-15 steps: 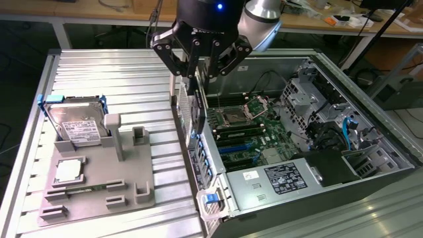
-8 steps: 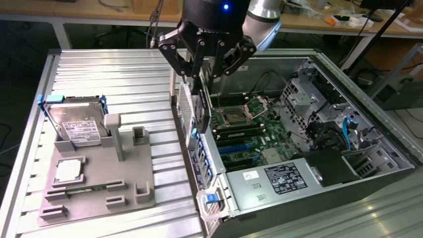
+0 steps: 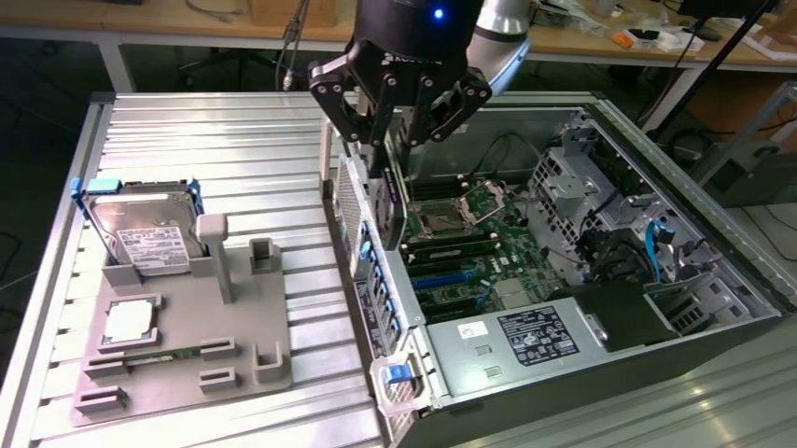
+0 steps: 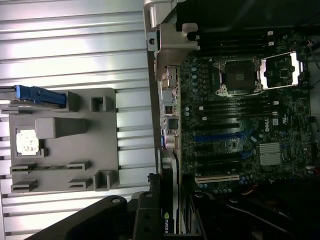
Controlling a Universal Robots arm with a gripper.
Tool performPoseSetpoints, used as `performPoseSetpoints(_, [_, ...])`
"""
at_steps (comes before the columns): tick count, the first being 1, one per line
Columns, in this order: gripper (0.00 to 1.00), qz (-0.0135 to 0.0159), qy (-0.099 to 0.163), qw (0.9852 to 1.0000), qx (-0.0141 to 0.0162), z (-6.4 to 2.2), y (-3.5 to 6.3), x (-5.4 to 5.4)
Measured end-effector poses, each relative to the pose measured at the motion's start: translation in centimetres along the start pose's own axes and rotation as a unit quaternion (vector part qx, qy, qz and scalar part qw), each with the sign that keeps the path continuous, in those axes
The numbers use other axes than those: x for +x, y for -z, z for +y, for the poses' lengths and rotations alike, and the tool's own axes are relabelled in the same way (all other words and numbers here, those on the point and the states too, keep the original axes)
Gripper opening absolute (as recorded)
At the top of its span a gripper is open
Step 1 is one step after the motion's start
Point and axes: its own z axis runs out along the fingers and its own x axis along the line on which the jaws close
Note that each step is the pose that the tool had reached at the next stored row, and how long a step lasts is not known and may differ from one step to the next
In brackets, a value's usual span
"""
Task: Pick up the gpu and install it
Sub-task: 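Pick up the gpu and move the gpu toward the slot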
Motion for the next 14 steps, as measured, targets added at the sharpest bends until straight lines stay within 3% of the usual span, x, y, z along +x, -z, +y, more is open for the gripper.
performPoseSetpoints(14, [0.27, 0.0000, 0.000, 1.0000, 0.0000, 0.11, -0.04, -1.4])
